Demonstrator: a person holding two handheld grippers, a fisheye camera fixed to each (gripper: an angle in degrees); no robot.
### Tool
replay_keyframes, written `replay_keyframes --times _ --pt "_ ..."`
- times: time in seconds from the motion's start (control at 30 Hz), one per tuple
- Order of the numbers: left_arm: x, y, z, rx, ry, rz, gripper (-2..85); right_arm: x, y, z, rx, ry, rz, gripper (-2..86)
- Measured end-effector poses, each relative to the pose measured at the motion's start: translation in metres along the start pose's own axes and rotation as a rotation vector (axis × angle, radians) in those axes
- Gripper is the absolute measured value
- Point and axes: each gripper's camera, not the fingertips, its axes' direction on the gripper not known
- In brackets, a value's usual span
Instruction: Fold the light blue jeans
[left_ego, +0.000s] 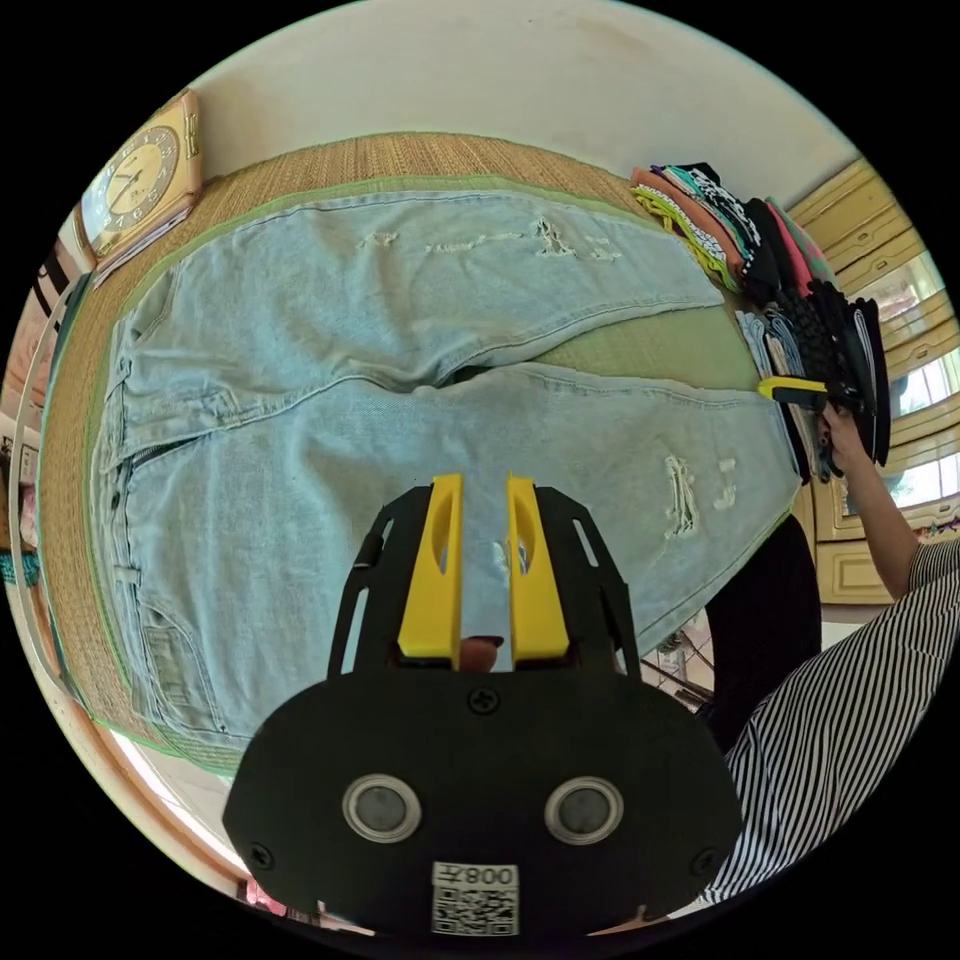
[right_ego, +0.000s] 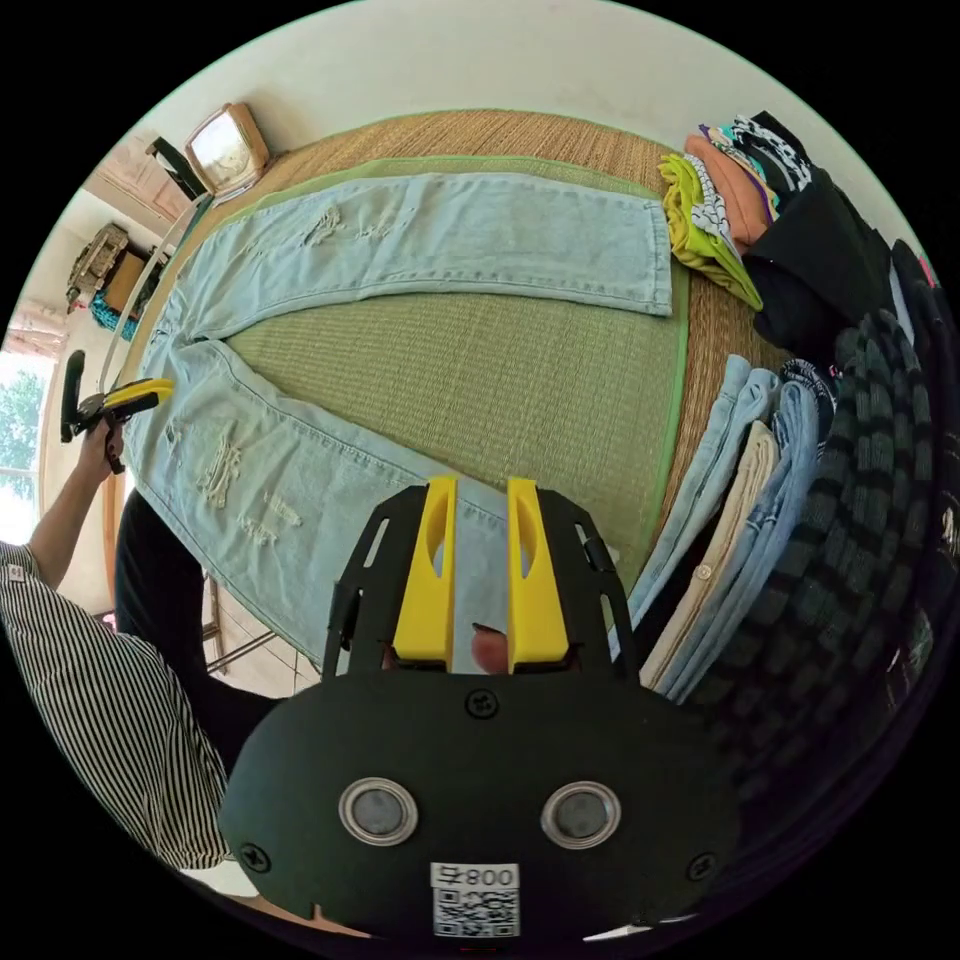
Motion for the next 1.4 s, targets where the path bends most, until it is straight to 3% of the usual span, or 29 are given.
replay_keyframes --times 0.2,0.33,0.53,0.8,0.93,1.17,1.27,1.4 --pt "-0.027 0.003 0.003 0.070 0.025 -0.071 6.8 -0.009 0.001 0.037 -0.058 -0.006 0.048 7.7" --pt "-0.036 -0.002 0.027 -0.023 -0.031 -0.051 5.7 -0.014 -0.004 0.057 -0.064 0.045 0.051 5.7" --pt "-0.049 0.022 0.036 -0.006 -0.057 -0.022 2.1 -0.022 -0.010 0.082 -0.065 0.081 0.051 2.0" --pt "-0.075 0.056 0.028 0.092 -0.050 -0.081 0.8 -0.019 -0.033 0.096 -0.028 0.014 0.077 0.4" --pt "-0.085 0.069 0.044 0.020 -0.051 -0.095 1.3 -0.023 -0.048 0.141 -0.174 0.040 0.061 0.4" --pt "-0.116 0.142 0.010 0.176 -0.011 -0.182 2.0 -0.036 -0.040 0.157 -0.067 0.088 0.121 0.5" --pt "-0.144 0.182 0.008 0.143 -0.118 -0.295 1.5 -0.075 -0.040 0.165 -0.006 -0.062 0.038 0.2" --pt "-0.181 0.231 0.023 0.047 -0.216 -0.445 0.5 -0.192 -0.045 0.206 -0.038 -0.230 -0.278 -0.1"
